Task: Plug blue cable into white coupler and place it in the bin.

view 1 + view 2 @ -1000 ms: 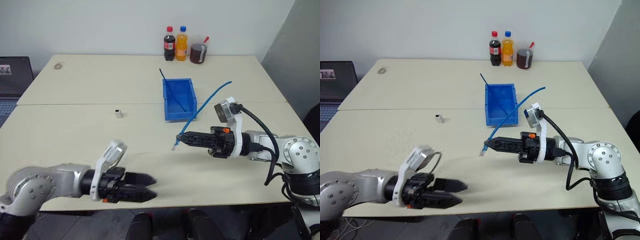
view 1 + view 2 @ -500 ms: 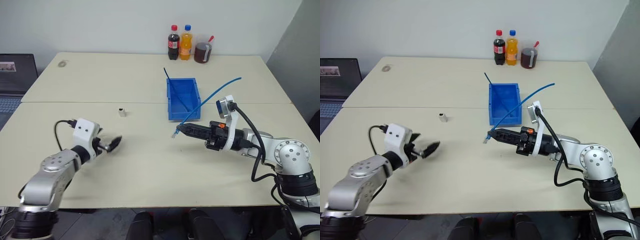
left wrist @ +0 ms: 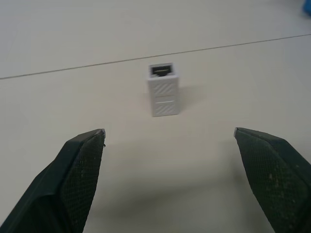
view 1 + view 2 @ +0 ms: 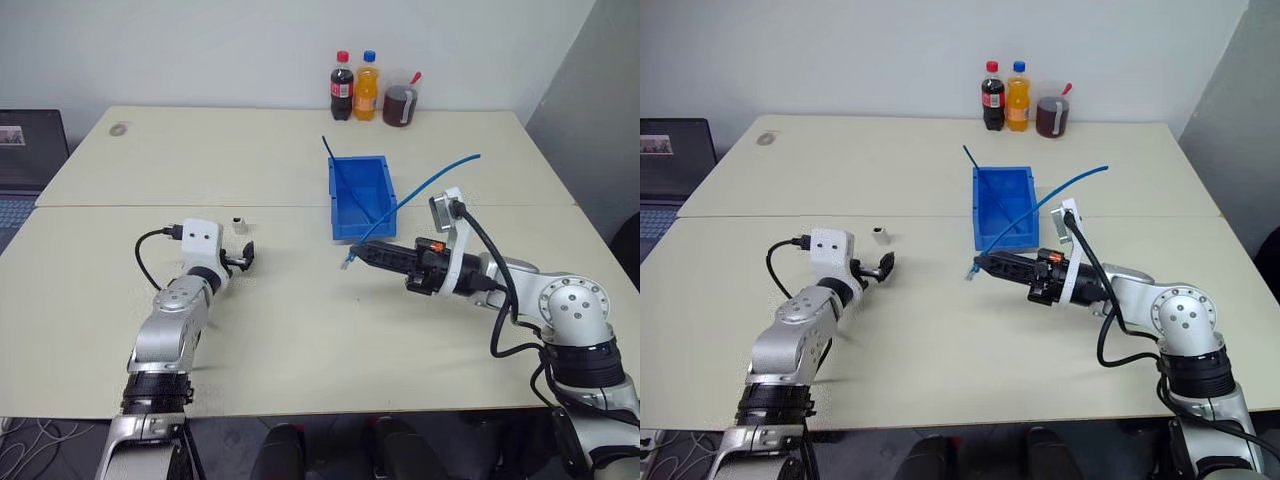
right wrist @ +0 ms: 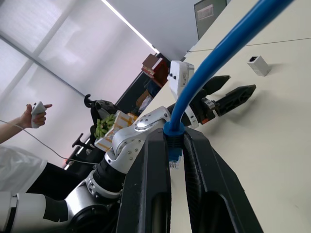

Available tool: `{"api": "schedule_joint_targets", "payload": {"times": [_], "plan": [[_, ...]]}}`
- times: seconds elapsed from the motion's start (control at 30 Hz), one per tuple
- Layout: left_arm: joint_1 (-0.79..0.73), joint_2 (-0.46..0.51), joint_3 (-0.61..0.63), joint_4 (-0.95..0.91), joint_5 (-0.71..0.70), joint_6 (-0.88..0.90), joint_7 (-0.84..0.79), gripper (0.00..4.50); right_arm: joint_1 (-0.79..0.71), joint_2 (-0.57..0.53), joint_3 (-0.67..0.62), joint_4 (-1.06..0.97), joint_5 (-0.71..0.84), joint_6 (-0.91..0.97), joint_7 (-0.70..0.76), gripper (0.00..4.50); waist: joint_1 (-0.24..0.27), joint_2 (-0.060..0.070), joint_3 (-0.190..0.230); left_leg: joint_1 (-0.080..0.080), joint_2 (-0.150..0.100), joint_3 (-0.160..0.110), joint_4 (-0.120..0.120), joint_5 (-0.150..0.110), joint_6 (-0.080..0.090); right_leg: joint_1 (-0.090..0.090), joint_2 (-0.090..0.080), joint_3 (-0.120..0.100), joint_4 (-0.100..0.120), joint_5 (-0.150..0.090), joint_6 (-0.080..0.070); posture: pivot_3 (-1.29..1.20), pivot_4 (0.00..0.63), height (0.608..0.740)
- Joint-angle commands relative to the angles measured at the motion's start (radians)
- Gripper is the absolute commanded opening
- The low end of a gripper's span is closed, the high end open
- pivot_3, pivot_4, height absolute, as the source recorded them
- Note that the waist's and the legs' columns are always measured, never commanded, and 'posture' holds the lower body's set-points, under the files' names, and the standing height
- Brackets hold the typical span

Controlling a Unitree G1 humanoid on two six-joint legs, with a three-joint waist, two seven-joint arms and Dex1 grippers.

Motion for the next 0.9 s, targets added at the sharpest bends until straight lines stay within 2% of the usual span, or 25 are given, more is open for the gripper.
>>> {"api": "schedule_joint_targets", "payload": {"times": [0.03,0.27,0.63,0.73,0.9], "plan": [[-0.094,0.005,0.023,0.151,0.020,-0.124,-0.051,4.46,-0.005,0.003,-0.036,-0.029,0.001,0.003,-0.004,0.11,0.002,0.000,0.000,0.000,0.000,0.000,0.000,0.000,0.000,0.000,0.000,0.000,0.000,0.000,0.000,0.00,0.150,0.740],[-0.237,-0.019,0.011,0.384,0.024,-0.214,-0.143,4.46,-0.006,0.012,-0.041,-0.035,-0.003,0.017,-0.016,0.11,0.005,0.000,0.000,-0.001,-0.001,0.001,0.002,0.000,0.000,0.000,-0.001,-0.001,0.000,0.001,0.000,0.00,0.150,0.740],[-0.345,-0.044,0.012,0.582,0.070,-0.302,-0.148,4.46,-0.005,0.012,-0.053,-0.040,0.000,0.027,-0.033,0.11,0.002,0.000,0.000,-0.001,0.000,0.000,0.002,0.000,0.000,0.000,0.000,-0.001,0.000,0.001,0.000,0.00,0.150,0.740],[-0.349,-0.040,0.001,0.598,0.084,-0.313,-0.165,3.99,0.003,0.011,-0.054,-0.045,0.002,0.031,-0.035,0.11,0.002,0.000,0.000,-0.001,-0.001,0.001,0.002,0.000,0.000,0.000,0.000,-0.001,0.000,0.001,0.001,0.00,0.150,0.740],[-0.335,-0.033,0.005,0.593,0.093,-0.307,-0.156,2.82,0.019,0.005,-0.059,-0.061,0.013,0.035,-0.043,0.11,0.002,0.000,0.000,-0.001,-0.001,0.001,0.002,0.000,0.000,0.000,0.000,-0.001,0.000,0.001,0.001,0.00,0.150,0.740]]}}
